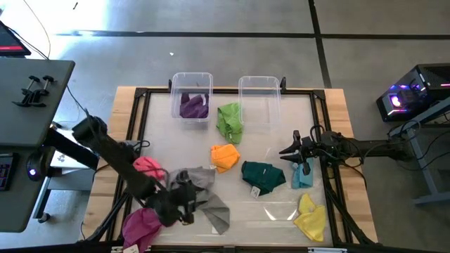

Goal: Sort towels by color in basket
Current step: Put the gray microfiber cloth into the left transparent bin

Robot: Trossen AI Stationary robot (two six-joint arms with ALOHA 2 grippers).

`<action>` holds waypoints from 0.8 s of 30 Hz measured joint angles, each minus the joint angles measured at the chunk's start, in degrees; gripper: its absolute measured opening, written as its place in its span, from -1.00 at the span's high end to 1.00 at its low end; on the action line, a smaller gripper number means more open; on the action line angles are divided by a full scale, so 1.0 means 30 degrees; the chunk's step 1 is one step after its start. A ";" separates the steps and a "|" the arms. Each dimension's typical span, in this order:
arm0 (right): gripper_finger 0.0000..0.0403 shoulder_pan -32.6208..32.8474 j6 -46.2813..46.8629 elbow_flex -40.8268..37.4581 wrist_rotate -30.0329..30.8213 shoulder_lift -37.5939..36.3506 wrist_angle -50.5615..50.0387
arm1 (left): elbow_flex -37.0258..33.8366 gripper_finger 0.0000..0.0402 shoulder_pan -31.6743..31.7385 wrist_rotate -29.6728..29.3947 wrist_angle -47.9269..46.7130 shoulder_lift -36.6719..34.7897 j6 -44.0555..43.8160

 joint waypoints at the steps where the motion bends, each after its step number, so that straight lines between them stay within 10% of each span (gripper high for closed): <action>1: 0.59 0.0000 0.0002 -0.0002 0.0000 0.0000 0.0000 | 0.0000 0.05 0.0076 0.0072 -0.0351 0.0471 -0.0811; 11: 0.59 -0.0003 0.0004 0.0000 -0.0069 0.0000 0.0007 | 0.0000 -0.07 0.1619 0.2357 -0.2439 0.4156 -0.8129; 24: 0.59 0.0000 0.0007 0.0000 -0.0058 0.0007 0.0007 | 0.0103 0.09 0.1896 0.5005 -0.2494 0.6139 -0.5500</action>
